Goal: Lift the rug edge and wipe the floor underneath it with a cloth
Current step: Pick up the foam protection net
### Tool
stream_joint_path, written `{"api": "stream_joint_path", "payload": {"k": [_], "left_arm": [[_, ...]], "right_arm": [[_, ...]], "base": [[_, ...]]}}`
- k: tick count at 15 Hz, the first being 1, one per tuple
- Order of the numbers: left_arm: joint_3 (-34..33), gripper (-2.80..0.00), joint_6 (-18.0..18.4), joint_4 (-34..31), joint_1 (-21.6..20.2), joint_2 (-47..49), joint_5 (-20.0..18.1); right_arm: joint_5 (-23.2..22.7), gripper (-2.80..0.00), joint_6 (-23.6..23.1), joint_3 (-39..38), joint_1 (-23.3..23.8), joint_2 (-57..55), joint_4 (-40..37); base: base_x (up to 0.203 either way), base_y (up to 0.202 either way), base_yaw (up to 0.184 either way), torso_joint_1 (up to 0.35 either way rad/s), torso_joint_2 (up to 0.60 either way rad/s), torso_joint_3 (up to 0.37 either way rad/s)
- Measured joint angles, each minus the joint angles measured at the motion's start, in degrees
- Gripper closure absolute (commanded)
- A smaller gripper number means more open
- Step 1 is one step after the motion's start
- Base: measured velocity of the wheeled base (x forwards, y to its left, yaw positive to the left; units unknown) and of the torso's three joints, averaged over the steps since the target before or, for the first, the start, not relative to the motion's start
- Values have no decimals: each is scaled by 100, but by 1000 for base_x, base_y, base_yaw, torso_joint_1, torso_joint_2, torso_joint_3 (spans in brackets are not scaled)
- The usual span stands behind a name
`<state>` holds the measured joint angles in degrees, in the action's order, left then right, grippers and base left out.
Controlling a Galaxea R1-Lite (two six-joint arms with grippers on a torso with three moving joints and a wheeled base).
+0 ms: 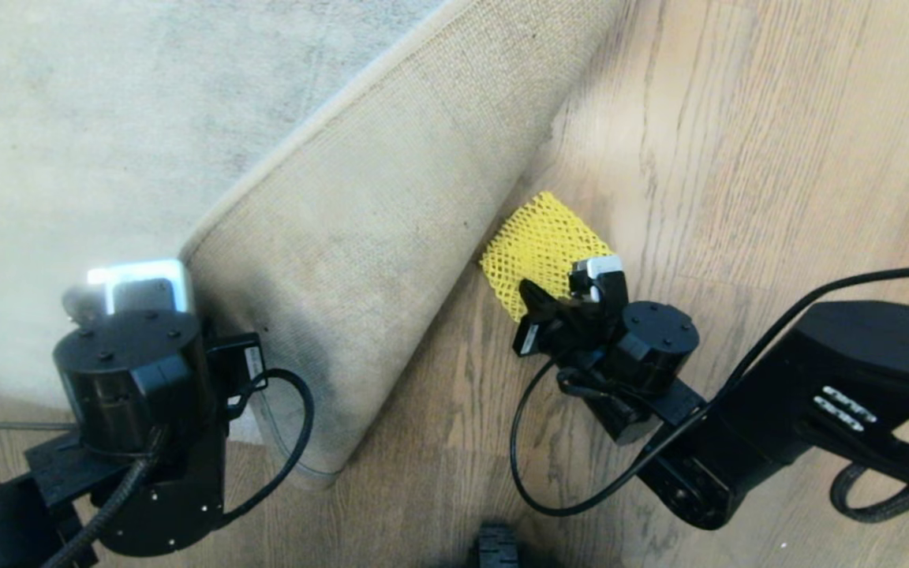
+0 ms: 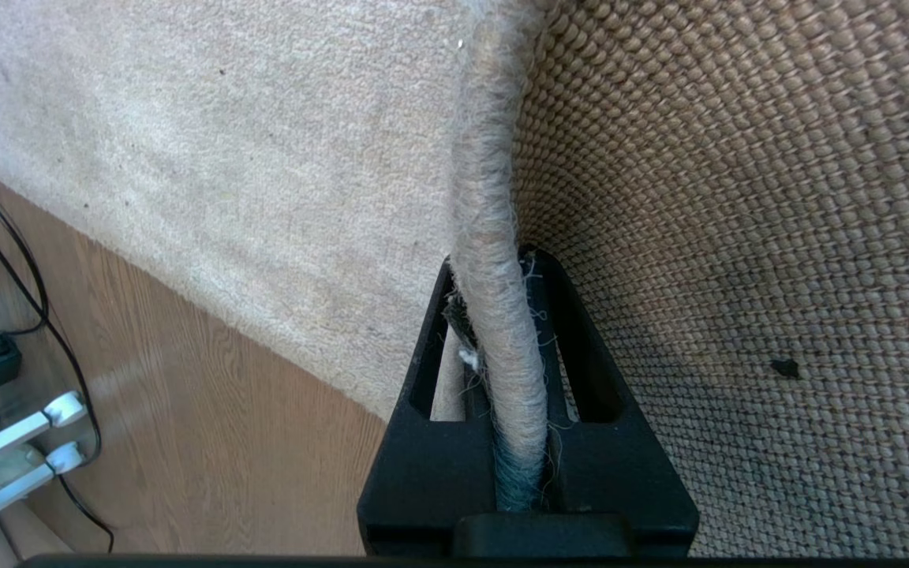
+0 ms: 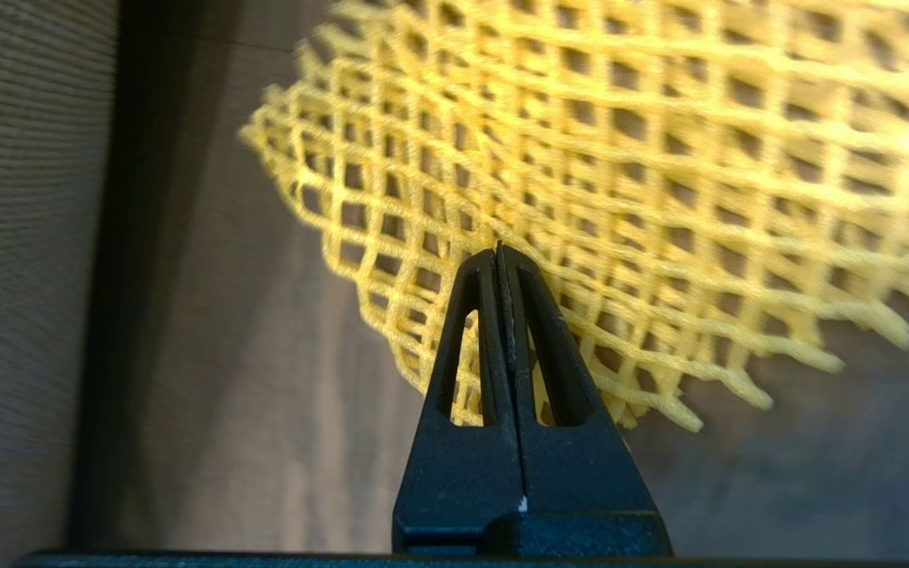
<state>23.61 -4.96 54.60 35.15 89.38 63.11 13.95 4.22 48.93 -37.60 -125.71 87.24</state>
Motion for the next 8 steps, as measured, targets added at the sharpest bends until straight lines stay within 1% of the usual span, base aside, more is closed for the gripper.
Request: {"api": "stream_joint_path", "payload": {"k": [3, 5, 8], "left_arm": [[2, 0, 1, 0, 0, 3, 0], [4, 0, 3, 2, 0, 2, -1], [4, 0, 1, 0, 0, 2, 0]], "right_arm": [[-11, 0, -168, -278, 238, 168, 9], [-15, 0, -186, -452, 469, 327, 6], [-33, 0, -188, -674, 941, 592, 22]], "base": [[0, 0, 0, 0, 0, 0], [0, 0, 0, 0, 0, 0], [0, 0, 0, 0, 0, 0]]}}
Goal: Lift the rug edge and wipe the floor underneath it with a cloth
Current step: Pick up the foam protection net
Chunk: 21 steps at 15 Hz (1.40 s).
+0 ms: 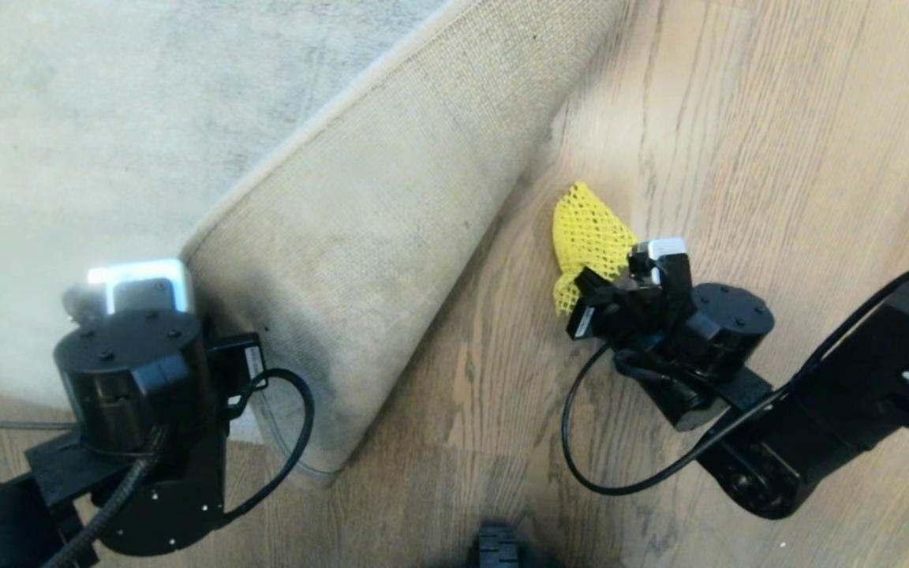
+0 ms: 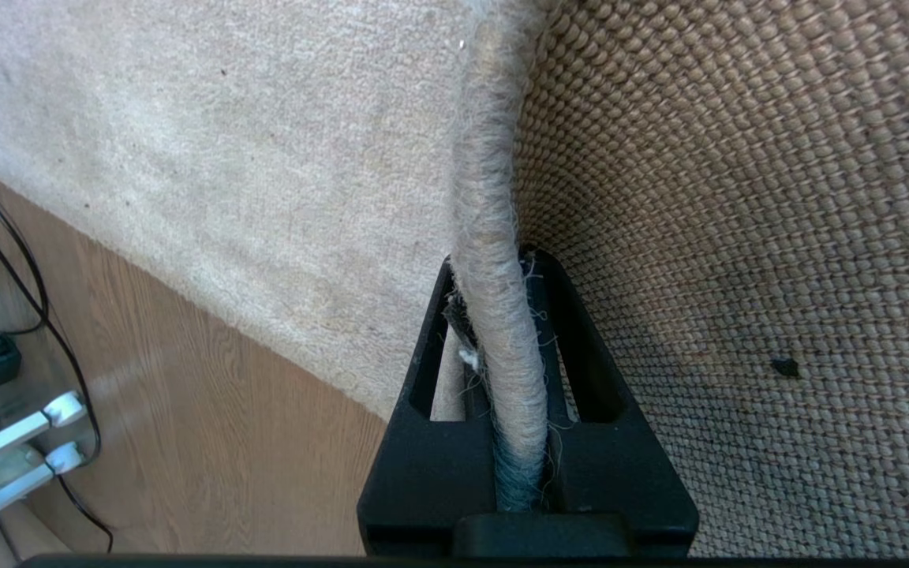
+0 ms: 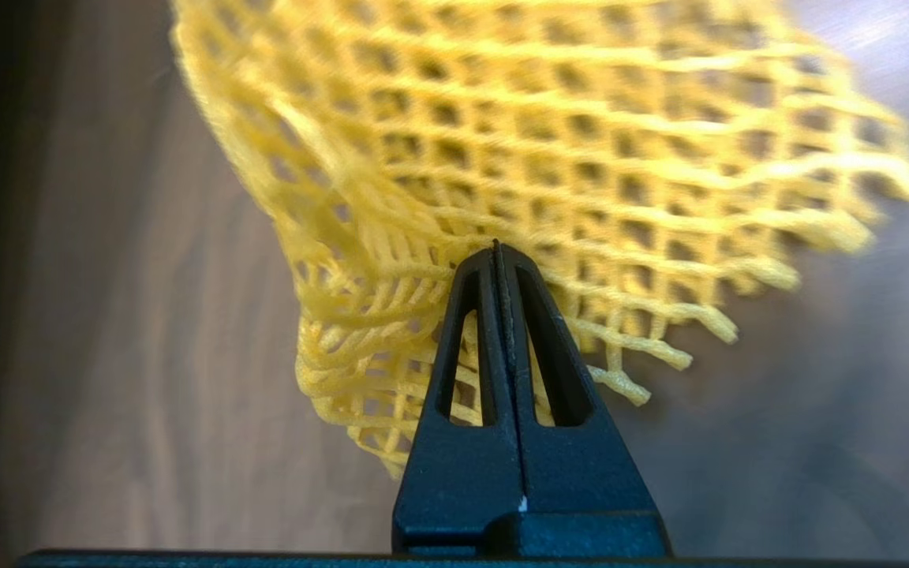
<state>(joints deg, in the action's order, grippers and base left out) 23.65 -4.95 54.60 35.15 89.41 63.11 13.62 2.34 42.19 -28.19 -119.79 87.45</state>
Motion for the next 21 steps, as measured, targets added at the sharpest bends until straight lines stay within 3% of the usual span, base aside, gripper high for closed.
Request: {"api": "stream_joint_path", "payload": {"k": [12, 21], "left_arm": [[0, 0, -1, 0, 0, 4, 0], [-1, 0, -9, 2, 0, 6, -5]], "right_arm": [[13, 0, -142, -358, 1194, 769, -24], [-23, 0, -305, -692, 1057, 1388, -43]], "base": [[0, 0, 0, 0, 0, 0], [0, 0, 0, 0, 0, 0]]}}
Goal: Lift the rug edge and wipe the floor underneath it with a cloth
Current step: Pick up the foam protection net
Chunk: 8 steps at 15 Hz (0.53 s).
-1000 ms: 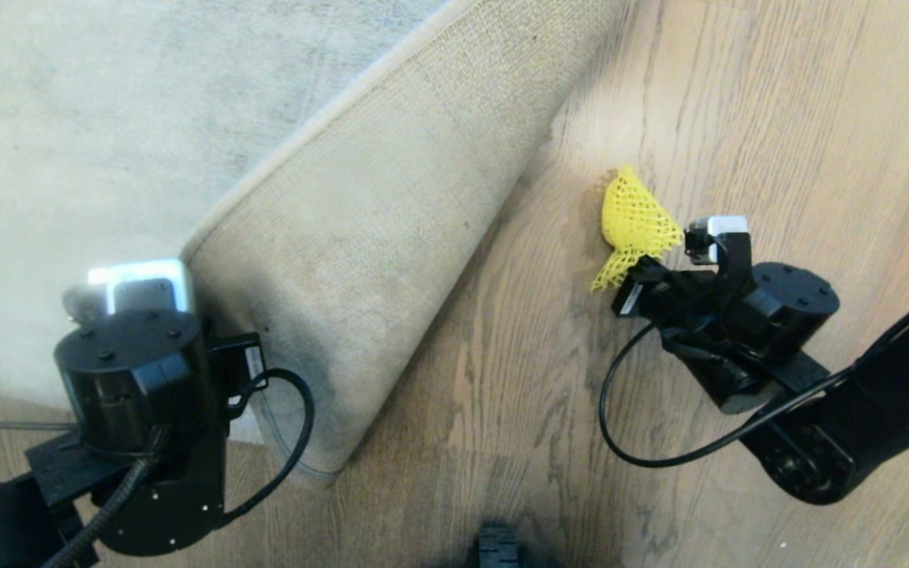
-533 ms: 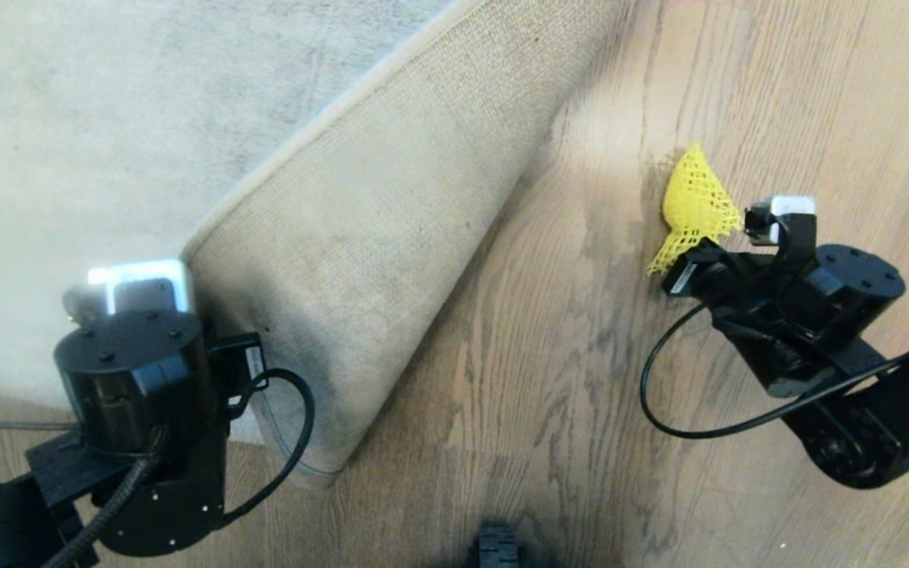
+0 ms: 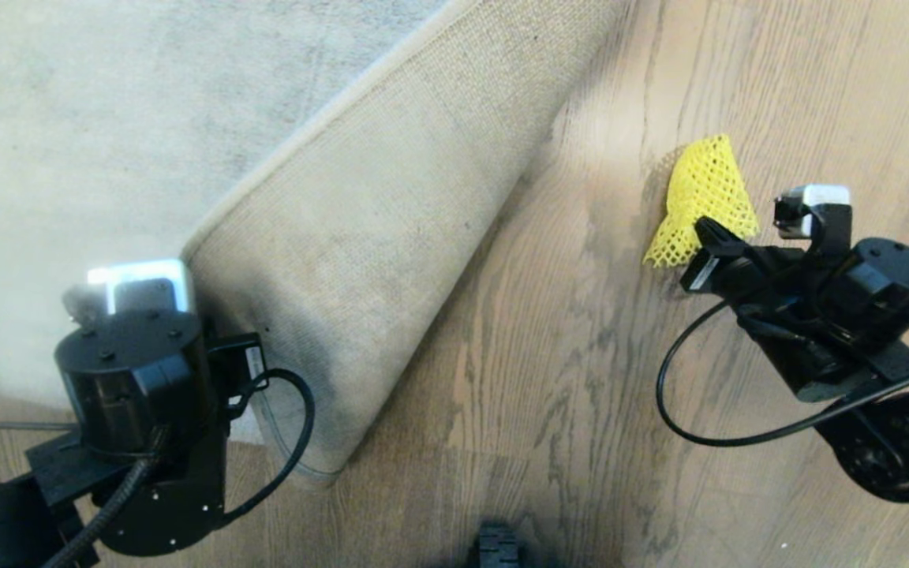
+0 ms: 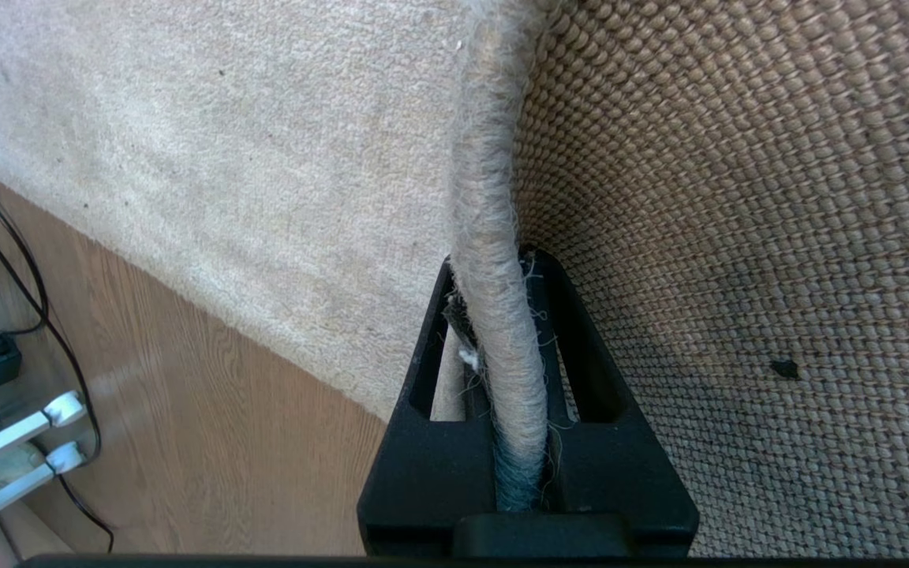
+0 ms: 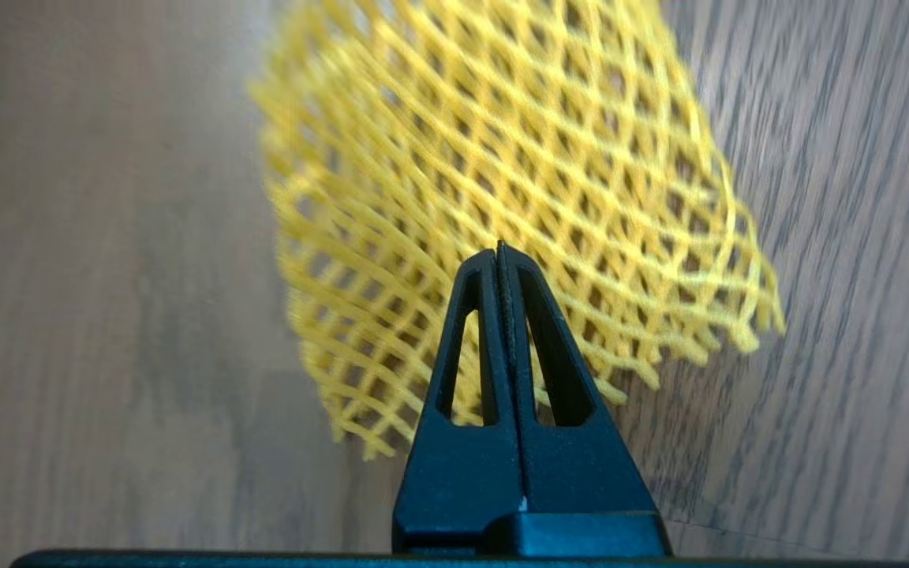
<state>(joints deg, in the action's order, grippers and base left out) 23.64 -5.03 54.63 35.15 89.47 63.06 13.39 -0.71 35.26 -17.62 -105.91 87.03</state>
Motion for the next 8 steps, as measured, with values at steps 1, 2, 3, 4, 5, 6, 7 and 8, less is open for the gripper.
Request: {"api": "stream_joint_path", "payload": {"k": [1, 2, 3, 4, 5, 6, 7, 8], "left_arm": [[0, 0, 0, 0, 0, 4, -2], [0, 0, -2, 0, 5, 11, -5], [-2, 0, -2, 2, 5, 22, -2], [-5, 0, -6, 0, 3, 30, 5], [-5, 0, -13, 0, 2, 37, 6], [-7, 0, -21, 1, 2, 41, 5], [-7, 0, -20, 2, 5, 44, 5], [-10, 0, -21, 2, 7, 52, 5]], "right_arm": [[-9, 0, -99, -46, -48, 112, 5], [-27, 0, -203, -87, -111, 233, 10], [-61, 0, -312, -149, -161, 351, 12], [-132, -280, -412, -255, -191, 453, 16], [-196, -280, -455, -376, -208, 526, 15], [-262, -280, -474, -528, -214, 589, 15], [-375, -280, -483, -655, -217, 628, 15], [-474, -280, -485, -712, -217, 634, 16]], "base": [[0, 0, 0, 0, 0, 0], [0, 0, 0, 0, 0, 0], [0, 0, 0, 0, 0, 0], [0, 0, 0, 0, 0, 0], [0, 0, 0, 0, 0, 0], [0, 0, 0, 0, 0, 0], [0, 0, 0, 0, 0, 0], [0, 0, 0, 0, 0, 0]]}}
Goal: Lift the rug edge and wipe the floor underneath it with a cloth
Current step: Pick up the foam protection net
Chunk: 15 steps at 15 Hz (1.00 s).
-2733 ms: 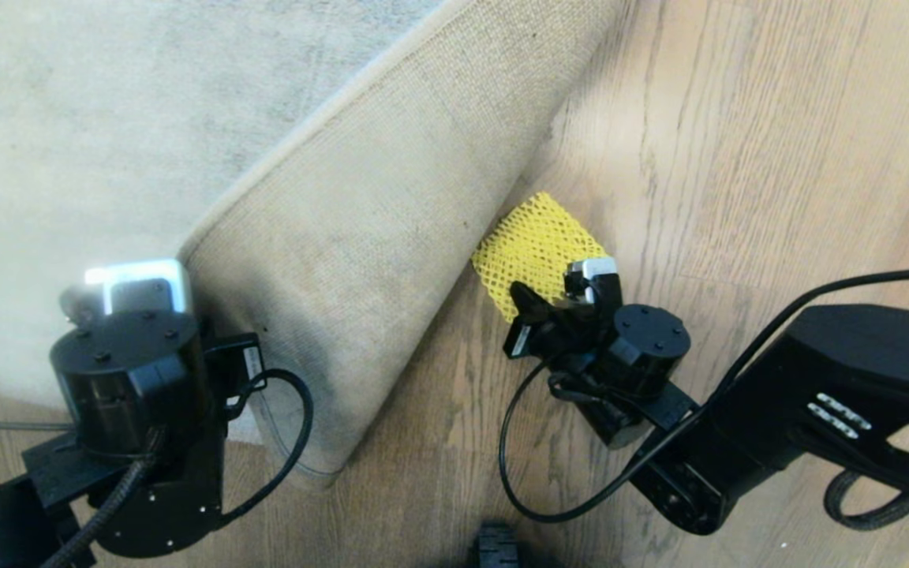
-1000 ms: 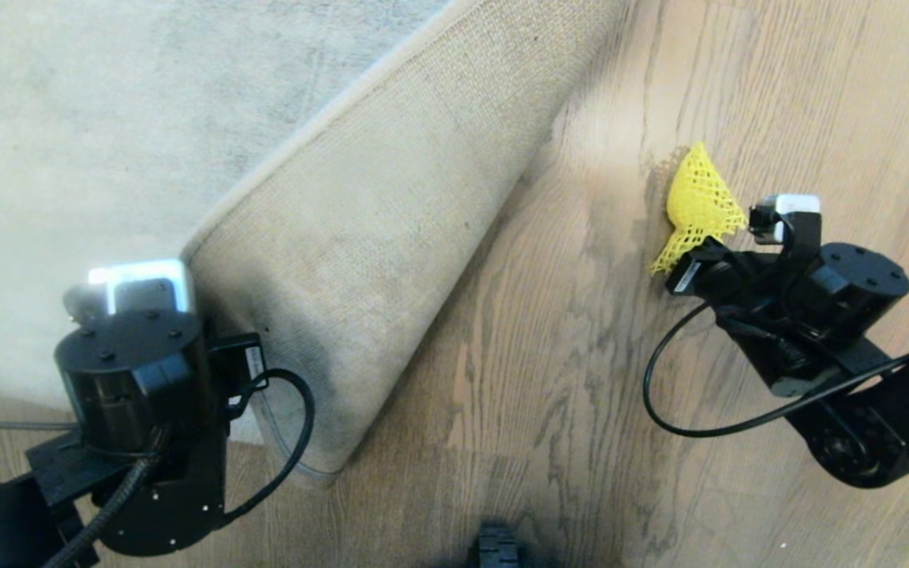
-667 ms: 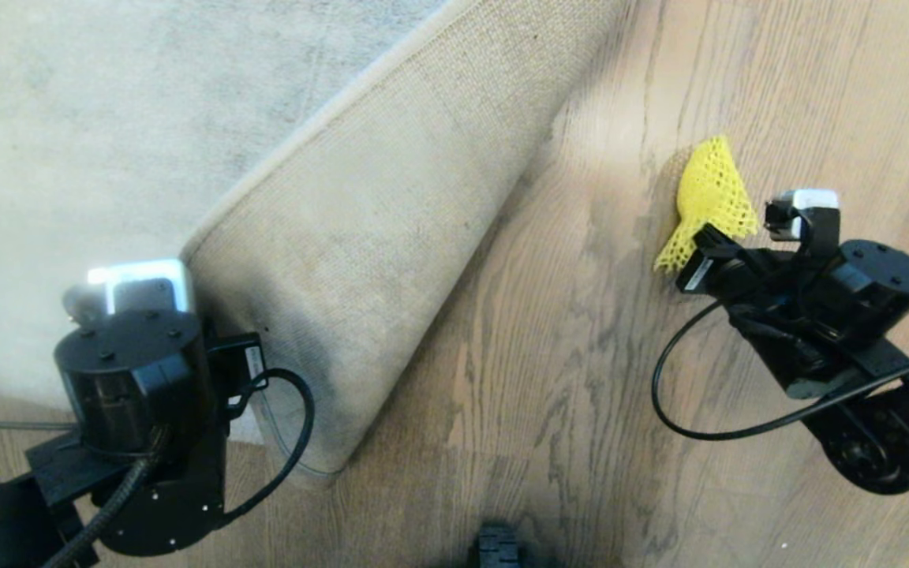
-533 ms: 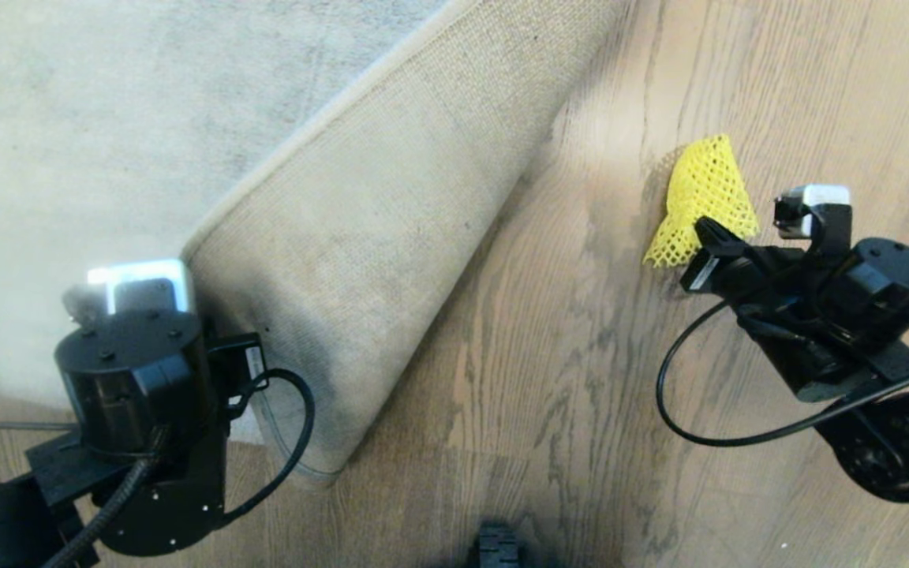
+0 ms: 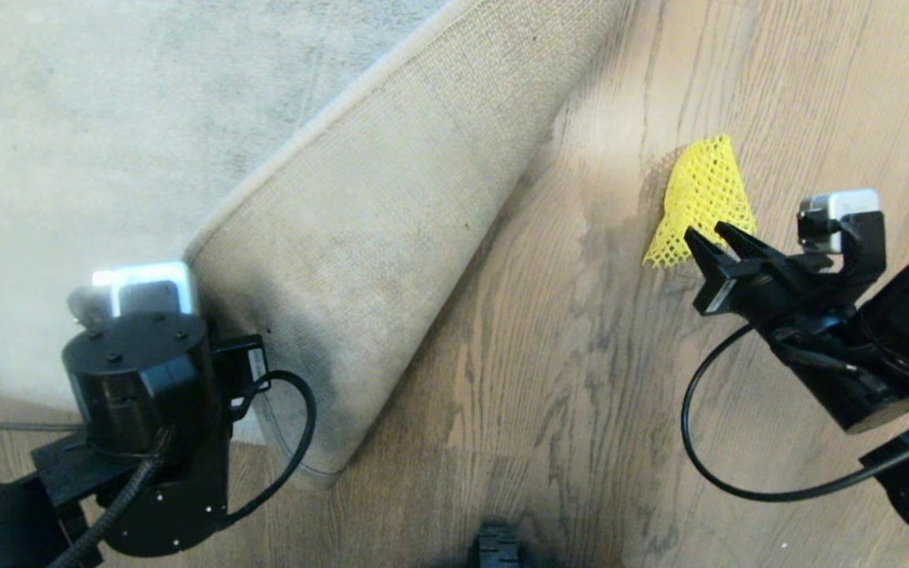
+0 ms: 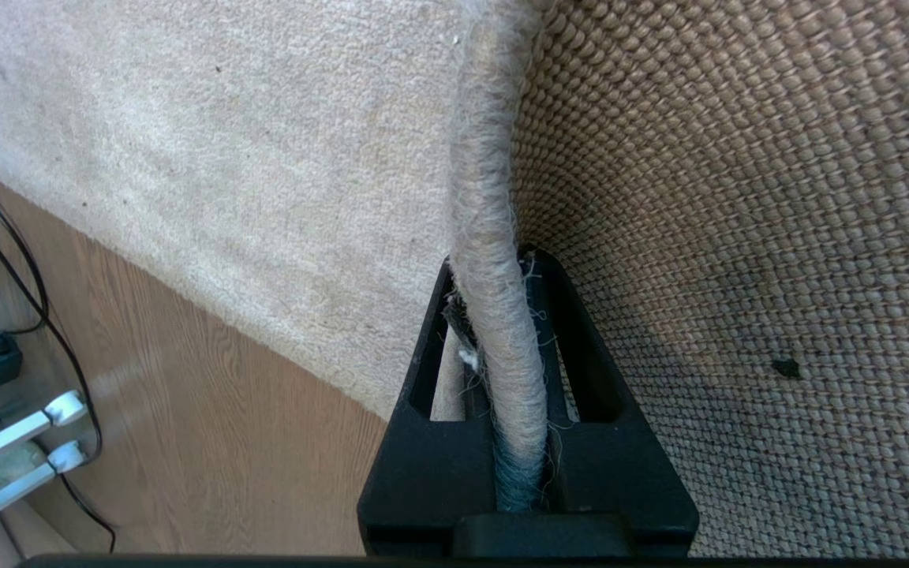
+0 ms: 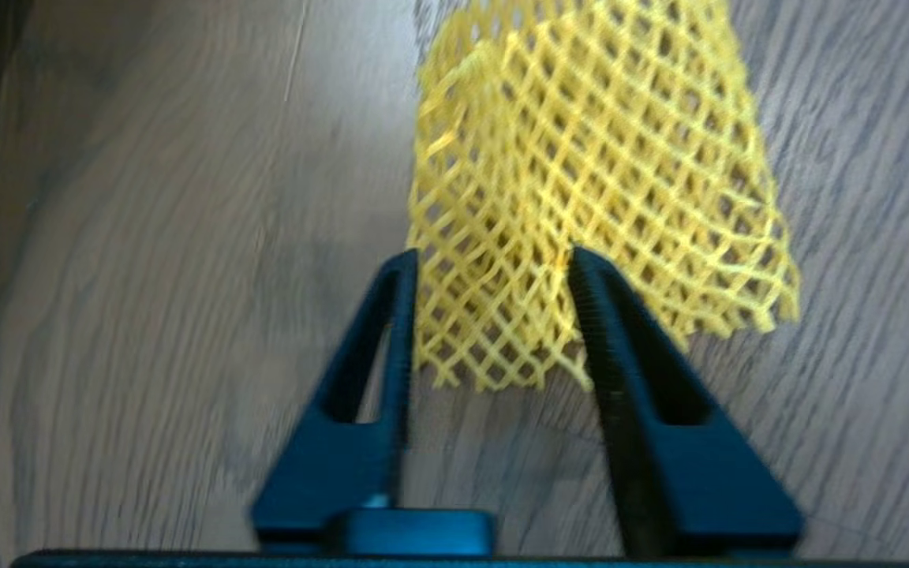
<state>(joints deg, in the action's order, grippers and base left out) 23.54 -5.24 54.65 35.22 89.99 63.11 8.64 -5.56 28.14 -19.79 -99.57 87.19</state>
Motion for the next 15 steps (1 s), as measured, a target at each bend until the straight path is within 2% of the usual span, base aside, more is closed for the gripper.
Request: {"api": "stream_joint_path", "payload": {"k": [3, 7, 15], "left_arm": [[0, 0, -47, -2, -5, 56, 0], [-12, 0, -220, -2, -2, 88, 48], [-26, 0, -299, -7, 4, 58, 67]], "right_arm": [[-84, -280, -139, 57, -2, -143, -1], [-241, -280, -287, 499, -17, -355, 2], [-223, -280, -662, 526, -39, -428, -109]], "base": [[0, 0, 0, 0, 0, 0], [0, 0, 0, 0, 0, 0], [0, 0, 0, 0, 0, 0]]}}
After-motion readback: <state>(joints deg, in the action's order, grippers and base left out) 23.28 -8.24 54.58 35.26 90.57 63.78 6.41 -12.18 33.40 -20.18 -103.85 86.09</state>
